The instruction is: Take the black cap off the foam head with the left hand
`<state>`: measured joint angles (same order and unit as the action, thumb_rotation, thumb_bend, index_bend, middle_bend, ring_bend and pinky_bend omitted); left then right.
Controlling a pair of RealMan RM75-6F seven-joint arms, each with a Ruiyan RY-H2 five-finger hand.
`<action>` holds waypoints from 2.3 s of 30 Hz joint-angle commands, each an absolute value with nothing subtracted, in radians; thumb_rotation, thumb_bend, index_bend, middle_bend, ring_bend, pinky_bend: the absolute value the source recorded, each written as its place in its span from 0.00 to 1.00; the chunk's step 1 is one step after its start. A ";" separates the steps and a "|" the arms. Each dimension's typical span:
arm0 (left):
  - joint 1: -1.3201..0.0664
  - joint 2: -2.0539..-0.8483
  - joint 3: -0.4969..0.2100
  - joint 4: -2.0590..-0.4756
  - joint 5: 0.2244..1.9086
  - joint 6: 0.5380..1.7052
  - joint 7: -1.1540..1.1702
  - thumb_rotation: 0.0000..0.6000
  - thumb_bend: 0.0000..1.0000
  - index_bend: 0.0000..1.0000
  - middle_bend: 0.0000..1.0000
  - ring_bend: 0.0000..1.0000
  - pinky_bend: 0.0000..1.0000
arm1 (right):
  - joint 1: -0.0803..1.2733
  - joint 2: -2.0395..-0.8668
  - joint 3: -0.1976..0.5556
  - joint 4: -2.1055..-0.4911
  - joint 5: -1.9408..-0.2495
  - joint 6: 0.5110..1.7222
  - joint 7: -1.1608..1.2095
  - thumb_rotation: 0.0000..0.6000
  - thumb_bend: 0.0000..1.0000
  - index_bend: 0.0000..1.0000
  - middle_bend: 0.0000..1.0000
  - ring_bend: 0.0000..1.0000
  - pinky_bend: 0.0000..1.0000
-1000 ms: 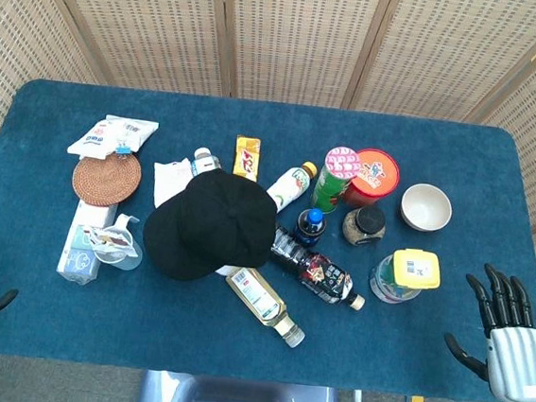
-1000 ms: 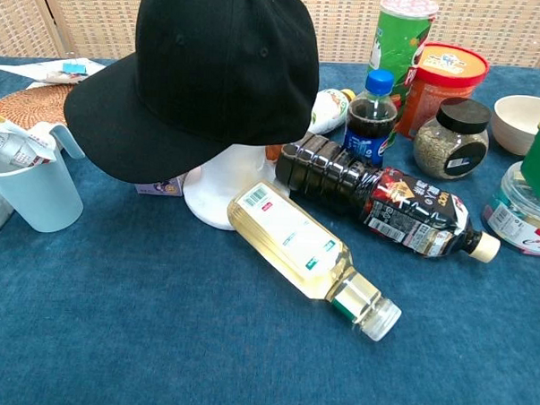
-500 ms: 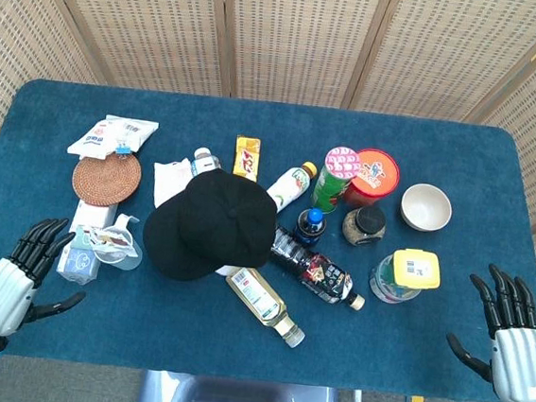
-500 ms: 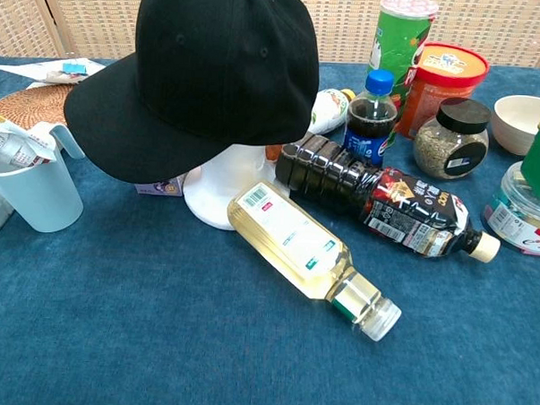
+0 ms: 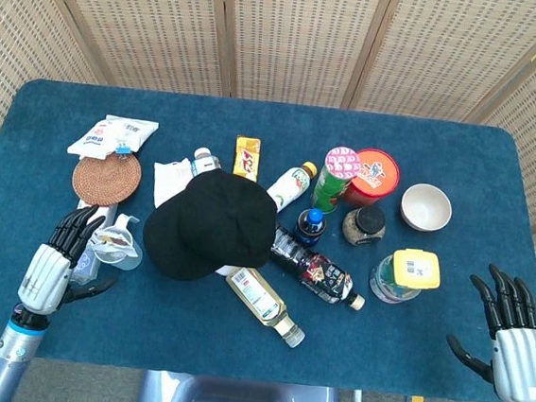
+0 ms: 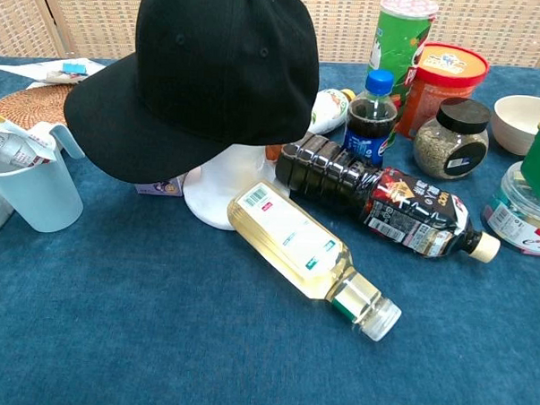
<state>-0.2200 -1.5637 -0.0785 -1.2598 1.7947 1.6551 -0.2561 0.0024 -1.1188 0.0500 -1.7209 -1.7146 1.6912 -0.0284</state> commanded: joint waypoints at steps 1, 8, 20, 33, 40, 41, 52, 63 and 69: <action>-0.244 -1.600 -0.092 -1.253 1.781 1.638 -0.244 1.00 0.14 0.00 0.00 0.00 0.07 | 0.003 -1.119 0.050 -1.721 -1.714 1.689 -0.028 1.00 0.21 0.09 0.00 0.01 0.00; -0.279 -1.646 -0.108 -1.263 1.757 1.606 -0.189 1.00 0.14 0.00 0.00 0.00 0.07 | 0.004 -1.114 0.053 -1.723 -1.707 1.688 -0.017 1.00 0.21 0.09 0.00 0.01 0.00; -0.313 -1.708 -0.114 -1.205 1.718 1.572 -0.141 1.00 0.14 0.00 0.00 0.00 0.07 | 0.004 -1.107 0.056 -1.725 -1.701 1.690 -0.003 1.00 0.21 0.09 0.00 0.01 0.00; -0.363 -1.801 -0.155 -1.139 1.671 1.560 -0.128 1.00 0.14 0.00 0.00 0.00 0.07 | 0.004 -1.103 0.058 -1.725 -1.697 1.689 0.009 1.00 0.22 0.09 0.00 0.01 0.00; -0.398 -1.847 -0.174 -1.086 1.652 1.549 -0.143 1.00 0.14 0.00 0.00 0.00 0.07 | 0.004 -1.106 0.059 -1.725 -1.696 1.690 0.006 1.00 0.22 0.09 0.00 0.01 0.00; -0.404 -1.855 -0.176 -1.076 1.651 1.549 -0.144 1.00 0.14 0.00 0.00 0.00 0.07 | 0.005 -1.106 0.060 -1.724 -1.695 1.690 0.007 1.00 0.22 0.09 0.00 0.01 0.00; -0.455 -1.921 -0.184 -0.978 1.659 1.574 -0.197 1.00 0.34 0.05 0.00 0.00 0.07 | 0.010 -1.099 0.068 -1.717 -1.677 1.681 0.031 1.00 0.22 0.09 0.00 0.01 0.00; -0.463 -1.982 -0.186 -0.863 1.671 1.679 -0.295 1.00 0.45 0.42 0.29 0.13 0.23 | 0.008 -1.090 0.066 -1.717 -1.682 1.688 0.058 1.00 0.22 0.09 0.00 0.01 0.00; -0.466 -2.003 -0.196 -0.801 1.665 1.730 -0.354 1.00 0.50 0.56 0.42 0.25 0.39 | 0.008 -1.090 0.063 -1.719 -1.686 1.688 0.058 1.00 0.22 0.09 0.00 0.01 0.00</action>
